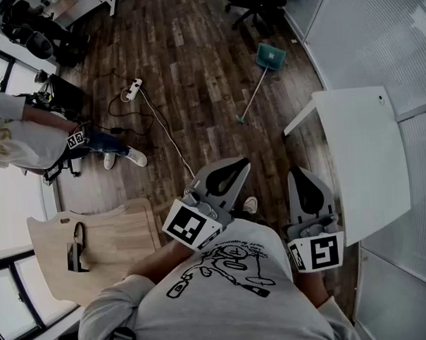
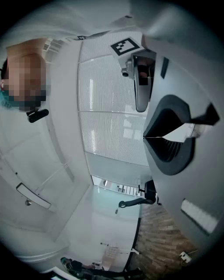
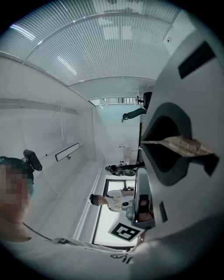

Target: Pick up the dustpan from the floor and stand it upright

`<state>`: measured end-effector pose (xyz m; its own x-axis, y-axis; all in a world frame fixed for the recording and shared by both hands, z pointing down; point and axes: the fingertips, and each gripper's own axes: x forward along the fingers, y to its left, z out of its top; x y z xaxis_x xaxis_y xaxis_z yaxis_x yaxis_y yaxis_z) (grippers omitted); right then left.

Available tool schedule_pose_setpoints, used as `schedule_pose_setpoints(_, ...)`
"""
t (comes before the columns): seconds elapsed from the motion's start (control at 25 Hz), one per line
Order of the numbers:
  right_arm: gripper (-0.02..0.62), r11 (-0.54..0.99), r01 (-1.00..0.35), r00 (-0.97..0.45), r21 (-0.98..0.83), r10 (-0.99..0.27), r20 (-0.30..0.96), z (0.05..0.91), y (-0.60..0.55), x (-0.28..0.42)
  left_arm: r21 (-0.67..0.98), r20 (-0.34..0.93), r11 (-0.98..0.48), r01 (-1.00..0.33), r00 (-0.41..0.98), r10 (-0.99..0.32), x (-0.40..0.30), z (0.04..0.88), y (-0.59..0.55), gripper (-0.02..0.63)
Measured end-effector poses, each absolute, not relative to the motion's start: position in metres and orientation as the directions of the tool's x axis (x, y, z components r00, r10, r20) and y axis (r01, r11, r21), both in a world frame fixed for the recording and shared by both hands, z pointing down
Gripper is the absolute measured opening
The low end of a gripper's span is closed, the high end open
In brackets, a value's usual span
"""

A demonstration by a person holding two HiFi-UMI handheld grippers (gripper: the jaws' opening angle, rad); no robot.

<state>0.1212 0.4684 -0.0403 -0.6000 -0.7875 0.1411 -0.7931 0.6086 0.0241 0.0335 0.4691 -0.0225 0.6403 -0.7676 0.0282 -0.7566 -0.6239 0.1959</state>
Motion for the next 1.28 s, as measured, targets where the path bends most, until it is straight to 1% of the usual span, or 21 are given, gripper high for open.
schedule_pose_setpoints(0.16, 0.018, 0.609, -0.792, -0.600, 0.030, -0.787, 0.141, -0.042, 0.466, 0.113, 0.200, 0.025, -0.627, -0.753, 0.644, -0.764, 0.027, -0.024, 0.468, 0.003)
schedule_pose_setpoints(0.36, 0.020, 0.604, -0.797, -0.600, -0.006, -0.789, 0.131, -0.043, 0.461, 0.103, 0.202, 0.017, -0.630, -0.749, 0.646, -0.763, 0.016, -0.024, 0.465, 0.003)
schedule_pose_setpoints(0.64, 0.018, 0.617, -0.787, -0.613, 0.001, -0.781, 0.120, -0.048, 0.465, 0.061, 0.205, 0.013, -0.622, -0.756, 0.637, -0.771, -0.025, -0.024, 0.475, 0.003)
schedule_pose_setpoints(1.12, 0.019, 0.645, -0.762, -0.646, -0.063, -0.747, 0.157, -0.024, 0.466, 0.010, 0.216, 0.032, -0.605, -0.766, 0.625, -0.780, -0.067, -0.007, 0.477, 0.003)
schedule_pose_setpoints(1.28, 0.018, 0.645, -0.762, -0.646, -0.066, -0.747, 0.159, -0.023, 0.452, 0.010, 0.231, 0.032, -0.596, -0.769, 0.618, -0.785, -0.068, -0.007, 0.463, 0.003)
